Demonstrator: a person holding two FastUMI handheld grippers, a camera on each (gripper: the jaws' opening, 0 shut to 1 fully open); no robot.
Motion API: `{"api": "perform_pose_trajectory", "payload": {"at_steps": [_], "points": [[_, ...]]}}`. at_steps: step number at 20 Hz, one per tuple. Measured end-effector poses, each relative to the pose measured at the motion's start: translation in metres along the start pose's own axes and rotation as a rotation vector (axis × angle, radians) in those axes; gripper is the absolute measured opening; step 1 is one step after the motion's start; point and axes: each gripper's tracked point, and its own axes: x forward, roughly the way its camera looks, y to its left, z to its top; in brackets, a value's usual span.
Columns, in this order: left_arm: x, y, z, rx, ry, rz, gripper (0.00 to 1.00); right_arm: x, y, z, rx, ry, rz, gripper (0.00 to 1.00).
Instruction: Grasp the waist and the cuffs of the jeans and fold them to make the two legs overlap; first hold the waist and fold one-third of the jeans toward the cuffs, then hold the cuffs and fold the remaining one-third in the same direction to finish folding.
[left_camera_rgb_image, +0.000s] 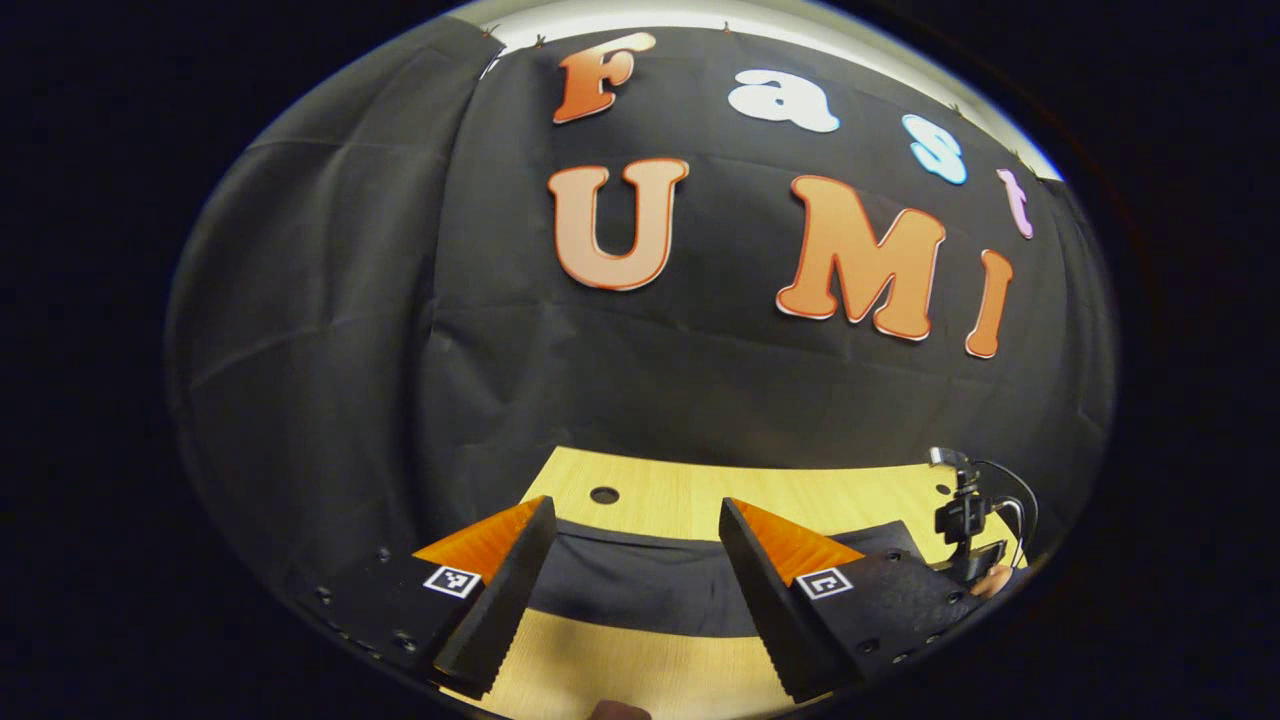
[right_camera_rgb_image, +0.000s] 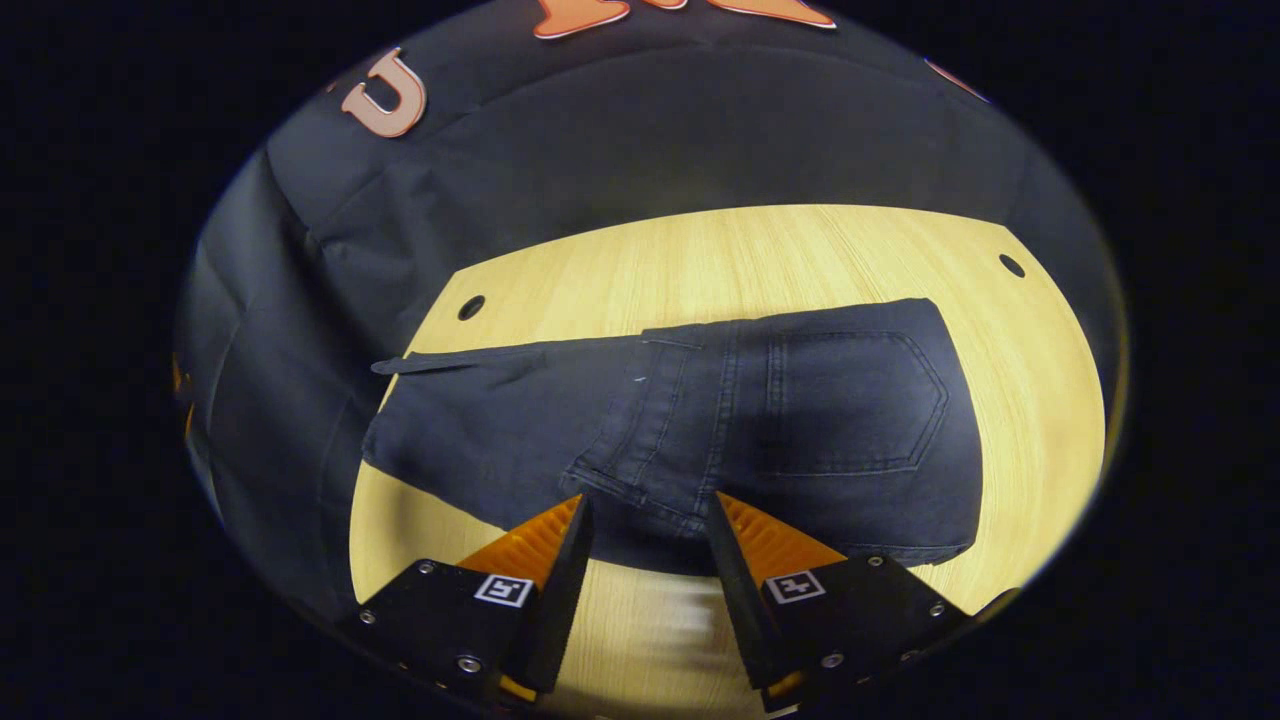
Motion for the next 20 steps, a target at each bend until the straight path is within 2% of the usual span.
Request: {"api": "perform_pose_trajectory", "payload": {"at_steps": [3,5,6,7,13,20], "points": [[0.021,0.023,-0.033,-0.072,0.148,0.053,0.98,-0.013,-0.009,0.011,-0.011,-0.046,-0.015,0.81],[0.037,0.04,-0.059,-0.125,0.261,0.103,0.98,-0.025,-0.016,0.02,-0.012,-0.082,-0.036,0.86],[0.044,0.047,-0.069,-0.152,0.305,0.125,0.98,-0.031,-0.02,0.026,-0.016,-0.109,-0.053,0.81],[0.051,0.05,-0.078,-0.171,0.343,0.139,0.98,-0.037,-0.025,0.033,-0.017,-0.137,-0.069,0.89],[0.092,0.068,-0.143,-0.269,0.592,0.209,0.98,-0.088,-0.051,0.075,-0.047,-0.322,-0.123,0.95],[0.129,0.099,-0.186,-0.408,0.767,0.289,0.98,-0.134,-0.059,0.102,-0.066,-0.461,-0.166,0.97]]}}
